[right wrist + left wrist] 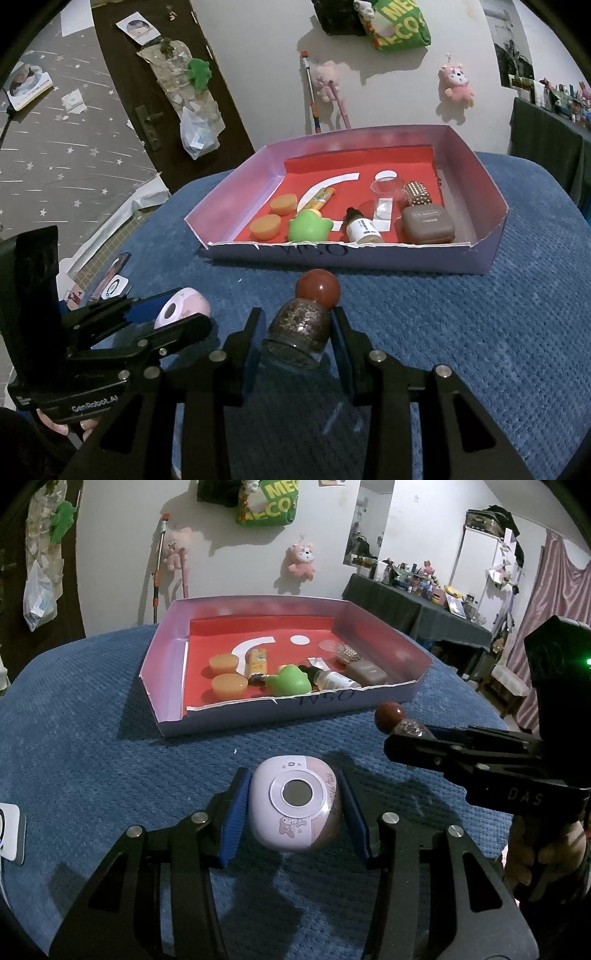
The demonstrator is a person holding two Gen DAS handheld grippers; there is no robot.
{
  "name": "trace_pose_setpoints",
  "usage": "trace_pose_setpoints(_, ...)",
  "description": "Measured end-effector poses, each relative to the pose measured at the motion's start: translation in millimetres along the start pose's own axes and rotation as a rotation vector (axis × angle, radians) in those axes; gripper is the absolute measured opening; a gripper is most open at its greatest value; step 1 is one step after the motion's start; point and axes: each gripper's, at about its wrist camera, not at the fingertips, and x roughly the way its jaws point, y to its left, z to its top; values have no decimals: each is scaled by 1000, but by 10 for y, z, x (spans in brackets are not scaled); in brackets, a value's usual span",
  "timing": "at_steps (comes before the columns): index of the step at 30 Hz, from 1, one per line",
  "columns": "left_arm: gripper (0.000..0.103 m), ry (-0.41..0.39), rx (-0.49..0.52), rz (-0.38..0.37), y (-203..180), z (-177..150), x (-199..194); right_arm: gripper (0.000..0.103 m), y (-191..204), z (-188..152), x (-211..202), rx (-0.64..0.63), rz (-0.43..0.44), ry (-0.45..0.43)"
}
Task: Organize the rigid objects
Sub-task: 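Close the left tool on the pink compact while the right tool holds the bottle, then carry the pink compact and glass bottle into the tray and open both tools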
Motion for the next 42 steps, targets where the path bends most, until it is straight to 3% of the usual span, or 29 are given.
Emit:
trace_pose_setpoints(17,46,-29,4,-12,-52,212,-76,38,21,147,-159,-13,8,-31)
trace_pose_setpoints(27,46,-22,8,-73,-27,710,7,38,-86,514,-296,-4,-15,-63)
trace_pose_setpoints(34,46,71,67,-97,-67,1274,505,38,-314,1008,-196,-6,-57,-52)
trace_pose_setpoints(42,46,235,117,-54,8,1676,1368,38,-771,1712,561,7,-135,105)
